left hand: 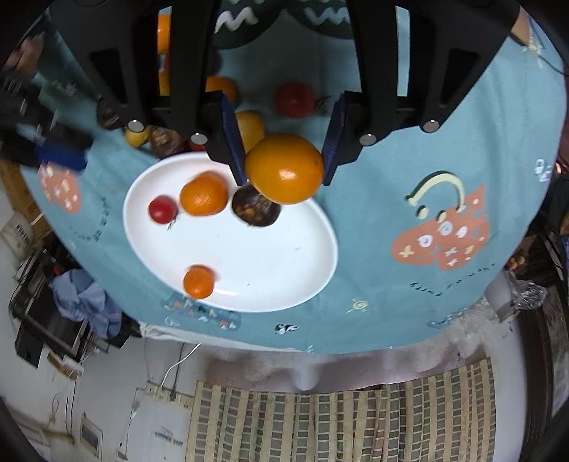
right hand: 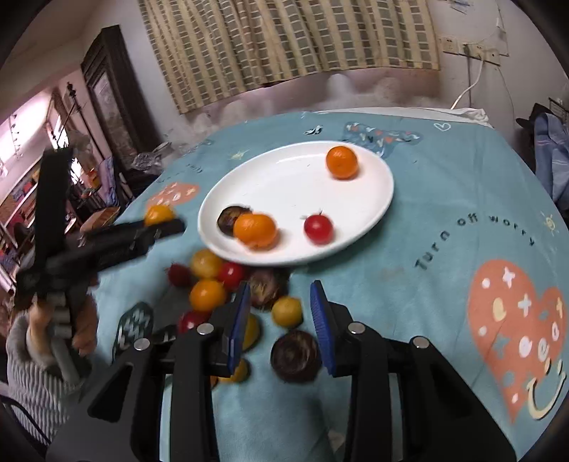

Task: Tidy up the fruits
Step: 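Grasp the orange tomato with the left tool while the right tool carries a mangosteen to the plate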

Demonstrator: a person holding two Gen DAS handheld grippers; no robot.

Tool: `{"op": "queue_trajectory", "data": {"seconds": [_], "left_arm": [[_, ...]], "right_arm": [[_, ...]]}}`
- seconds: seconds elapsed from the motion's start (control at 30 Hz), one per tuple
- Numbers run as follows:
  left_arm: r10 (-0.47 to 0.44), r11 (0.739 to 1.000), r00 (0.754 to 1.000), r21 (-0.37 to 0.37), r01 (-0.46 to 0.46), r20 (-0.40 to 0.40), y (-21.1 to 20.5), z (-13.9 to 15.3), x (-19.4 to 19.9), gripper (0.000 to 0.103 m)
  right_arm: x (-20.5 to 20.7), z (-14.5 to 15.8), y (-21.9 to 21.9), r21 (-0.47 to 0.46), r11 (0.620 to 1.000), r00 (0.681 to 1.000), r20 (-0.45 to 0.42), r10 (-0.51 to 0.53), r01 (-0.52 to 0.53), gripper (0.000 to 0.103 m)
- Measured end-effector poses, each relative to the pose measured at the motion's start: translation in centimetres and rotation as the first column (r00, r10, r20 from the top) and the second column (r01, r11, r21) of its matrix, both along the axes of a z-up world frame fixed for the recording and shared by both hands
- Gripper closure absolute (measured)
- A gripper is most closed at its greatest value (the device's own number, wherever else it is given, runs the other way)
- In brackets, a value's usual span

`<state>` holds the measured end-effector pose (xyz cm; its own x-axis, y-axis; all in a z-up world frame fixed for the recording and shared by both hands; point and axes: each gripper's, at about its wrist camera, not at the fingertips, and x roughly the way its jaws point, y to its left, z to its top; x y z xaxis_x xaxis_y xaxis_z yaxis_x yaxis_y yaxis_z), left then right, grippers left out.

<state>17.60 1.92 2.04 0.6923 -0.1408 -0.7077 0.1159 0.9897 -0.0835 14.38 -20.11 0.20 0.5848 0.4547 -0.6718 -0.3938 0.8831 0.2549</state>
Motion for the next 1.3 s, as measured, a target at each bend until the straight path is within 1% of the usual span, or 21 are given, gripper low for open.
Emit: {"op": "queue_trajectory", "data": {"seconds": [0.07, 0.1, 0.2, 0.27, 0.33, 0.37, 0.4, 0.47, 0.5, 0.57, 0.63, 0.7, 0.73, 0.8, 0.93, 1.0, 1.13, 1.2, 1.23, 1.3], "left_arm": [[-0.007, 1.0, 1.0, 0.0, 0.007, 0.002, 0.0, -0.3, -0.2, 0.061], [-0.008, 1.0, 1.0, 0.003, 0.008, -0.002, 0.0, -0.5, -0.3, 0.061], [-0.009, 1.0, 1.0, -0.007, 0.009, -0.016, 0.2, -0.9, -0.6, 0.061], [-0.009, 1.0, 1.0, -0.009, 0.009, -0.01, 0.3, -0.9, -0.8, 0.061], [-0.011, 1.0, 1.0, -0.016, 0.011, -0.003, 0.4, -0.8, -1.0, 0.061], [-0.011, 1.0, 1.0, -0.018, 0.011, -0.001, 0.4, -0.8, -1.1, 0.061], [-0.012, 1.0, 1.0, -0.017, 0.012, -0.001, 0.4, -0.8, -1.1, 0.061], [-0.012, 1.0, 1.0, -0.014, 0.012, -0.005, 0.4, -0.9, -1.2, 0.061], [-0.013, 1.0, 1.0, -0.01, 0.013, -0.008, 0.3, -1.0, -1.2, 0.061], [-0.016, 1.0, 1.0, -0.004, 0.016, -0.009, 0.2, -1.0, -1.2, 0.061], [-0.018, 1.0, 1.0, 0.002, 0.018, -0.009, 0.2, -1.1, -1.2, 0.061], [-0.017, 1.0, 1.0, 0.006, 0.017, -0.01, 0.2, -1.0, -0.9, 0.061], [-0.016, 1.0, 1.0, 0.012, 0.016, -0.01, 0.1, -0.8, -0.5, 0.061], [-0.008, 1.0, 1.0, 0.029, 0.008, -0.005, 0.0, -0.3, 0.5, 0.061], [-0.002, 0.998, 1.0, 0.059, 0.003, -0.002, -0.8, 0.9, 3.6, 0.061], [0.002, 0.998, 1.0, 0.055, -0.002, -0.006, -1.1, 1.1, 5.3, 0.061], [0.028, 1.0, 0.999, 0.006, -0.028, -0.028, -1.1, 0.3, 7.7, 0.06], [0.03, 1.0, 0.998, -0.003, -0.03, -0.046, -1.0, -0.5, 8.5, 0.057], [0.03, 1.0, 0.998, -0.001, -0.03, -0.047, -1.0, -0.7, 8.6, 0.056], [0.017, 1.0, 0.999, 0.013, -0.016, -0.051, -1.1, -1.1, 8.5, 0.052]], "right_arm": [[-0.7, -1.1, 0.3, -0.044, 0.999, 1.0, -0.016, 0.015, -0.016, 0.068], [-1.1, -2.2, 0.6, -0.079, 0.997, 0.999, -0.032, 0.016, -0.018, 0.065], [-1.8, -2.9, 1.5, -0.183, 0.983, 1.0, 0.004, 0.008, -0.007, 0.065], [-1.9, -3.0, 2.0, -0.206, 0.979, 1.0, 0.017, 0.017, -0.013, 0.062], [-1.9, -3.4, 2.3, -0.248, 0.969, 1.0, 0.019, 0.019, -0.014, 0.06], [-1.7, -3.7, 2.4, -0.252, 0.967, 1.0, 0.005, 0.026, -0.024, 0.058], [-1.4, -4.3, 2.7, -0.259, 0.965, 0.999, -0.03, 0.044, -0.05, 0.058], [-1.4, -4.6, 3.0, -0.28, 0.958, 0.998, -0.034, 0.046, -0.054, 0.06], [-1.6, -4.3, 2.8, -0.266, 0.962, 0.998, -0.024, 0.054, -0.058, 0.062], [-1.9, -4.1, 2.5, -0.256, 0.966, 0.999, -0.015, 0.046, -0.048, 0.062], [-2.1, -3.4, 2.0, -0.232, 0.972, 0.999, 0.014, 0.035, -0.031, 0.062], [-2.2, -2.0, 1.0, -0.178, 0.984, 0.999, 0.046, 0.011, -0.003, 0.062], [-2.0, -1.4, 0.5, -0.147, 0.989, 0.999, 0.048, -0.001, 0.008, 0.062], [-0.7, 0.0, -0.4, -0.091, 0.995, 0.999, 0.043, -0.027, 0.03, 0.062], [3.4, 1.7, -0.5, -0.055, 0.996, 0.997, 0.039, -0.066, 0.068, 0.062], [5.9, 2.0, -0.2, -0.026, 0.996, 0.996, 0.027, -0.089, 0.09, 0.062], [9.8, 1.1, 0.6, 0.034, 0.991, 0.992, 0.004, -0.128, 0.128, 0.061], [11.3, 0.5, 0.8, 0.059, 0.987, 0.989, -0.016, -0.147, 0.148, 0.054], [11.6, 0.4, 0.7, 0.068, 0.985, 0.988, -0.013, -0.156, 0.157, 0.048], [11.5, 0.3, 0.6, 0.082, 0.986, 0.989, -0.01, -0.144, 0.145, 0.047]]}}
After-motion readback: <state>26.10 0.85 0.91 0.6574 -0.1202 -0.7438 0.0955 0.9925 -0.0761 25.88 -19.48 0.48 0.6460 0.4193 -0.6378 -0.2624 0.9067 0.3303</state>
